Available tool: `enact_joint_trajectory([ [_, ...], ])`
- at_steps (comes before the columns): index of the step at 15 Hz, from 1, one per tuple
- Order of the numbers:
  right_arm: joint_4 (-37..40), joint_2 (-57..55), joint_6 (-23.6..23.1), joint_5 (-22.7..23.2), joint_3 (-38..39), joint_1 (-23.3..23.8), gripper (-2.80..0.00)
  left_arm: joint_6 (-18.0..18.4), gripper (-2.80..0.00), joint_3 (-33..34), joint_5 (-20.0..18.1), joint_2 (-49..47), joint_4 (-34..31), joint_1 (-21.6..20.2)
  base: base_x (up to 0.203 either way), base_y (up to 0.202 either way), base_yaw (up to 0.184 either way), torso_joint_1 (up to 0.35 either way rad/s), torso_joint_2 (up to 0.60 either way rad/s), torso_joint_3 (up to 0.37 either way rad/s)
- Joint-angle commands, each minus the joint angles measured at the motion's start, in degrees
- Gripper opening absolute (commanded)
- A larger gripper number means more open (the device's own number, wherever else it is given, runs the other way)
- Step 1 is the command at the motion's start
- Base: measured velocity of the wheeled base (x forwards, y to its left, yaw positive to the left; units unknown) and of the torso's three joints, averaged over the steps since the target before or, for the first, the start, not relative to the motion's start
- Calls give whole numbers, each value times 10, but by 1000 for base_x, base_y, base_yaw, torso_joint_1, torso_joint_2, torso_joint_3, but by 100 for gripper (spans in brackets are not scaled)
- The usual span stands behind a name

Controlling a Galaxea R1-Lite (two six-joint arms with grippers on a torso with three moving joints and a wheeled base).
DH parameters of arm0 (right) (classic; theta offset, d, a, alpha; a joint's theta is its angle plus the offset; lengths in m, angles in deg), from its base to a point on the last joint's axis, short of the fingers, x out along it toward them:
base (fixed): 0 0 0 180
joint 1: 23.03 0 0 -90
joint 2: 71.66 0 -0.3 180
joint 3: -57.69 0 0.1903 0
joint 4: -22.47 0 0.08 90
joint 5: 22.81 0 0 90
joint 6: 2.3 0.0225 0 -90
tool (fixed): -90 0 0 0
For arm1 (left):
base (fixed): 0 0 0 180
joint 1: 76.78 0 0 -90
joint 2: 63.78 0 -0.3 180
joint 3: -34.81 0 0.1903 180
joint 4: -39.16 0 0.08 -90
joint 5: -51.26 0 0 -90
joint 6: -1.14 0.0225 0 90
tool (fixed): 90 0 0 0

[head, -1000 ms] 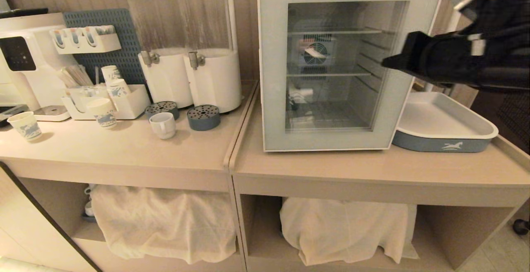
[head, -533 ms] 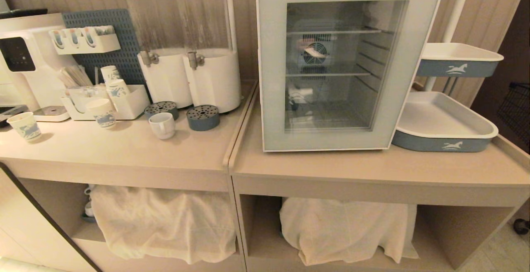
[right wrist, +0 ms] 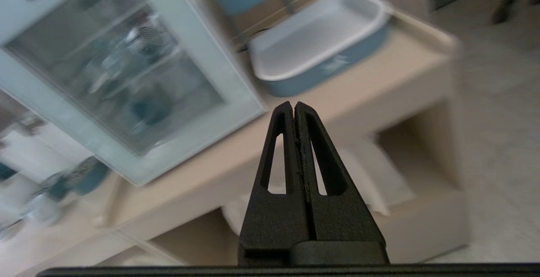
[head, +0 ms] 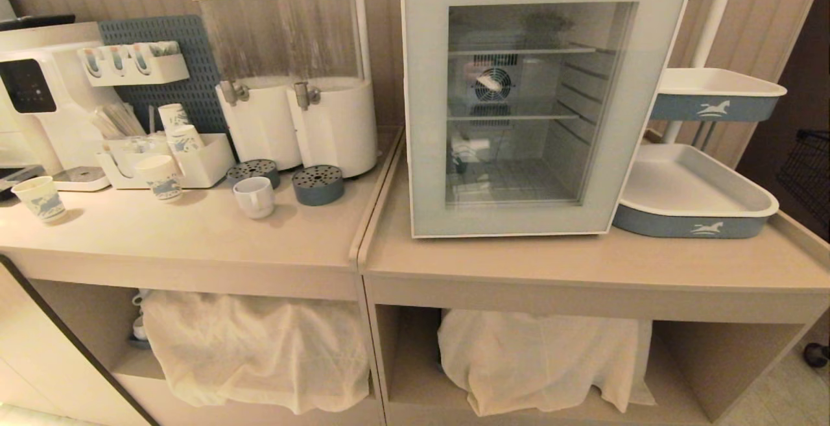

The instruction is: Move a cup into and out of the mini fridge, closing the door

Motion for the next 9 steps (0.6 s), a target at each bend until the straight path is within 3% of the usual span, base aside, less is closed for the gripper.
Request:
enact_joint_trajectory([
  [1,17,137,-17,-4,59,6,-280,-1,-280,23,0,3,1,0,0,0,0,0,0,0],
  [3,-43,183,-52,-13,163,6,-280,0,-280,23,-1,3,1,0,0,0,0,0,0,0],
  [7,-319,183,-196,7,415,6,-280,0,-280,23,0,3,1,0,0,0,0,0,0,0],
  [9,-358,183,-237,36,498,6,-280,0,-280,23,0,3,1,0,0,0,0,0,0,0],
])
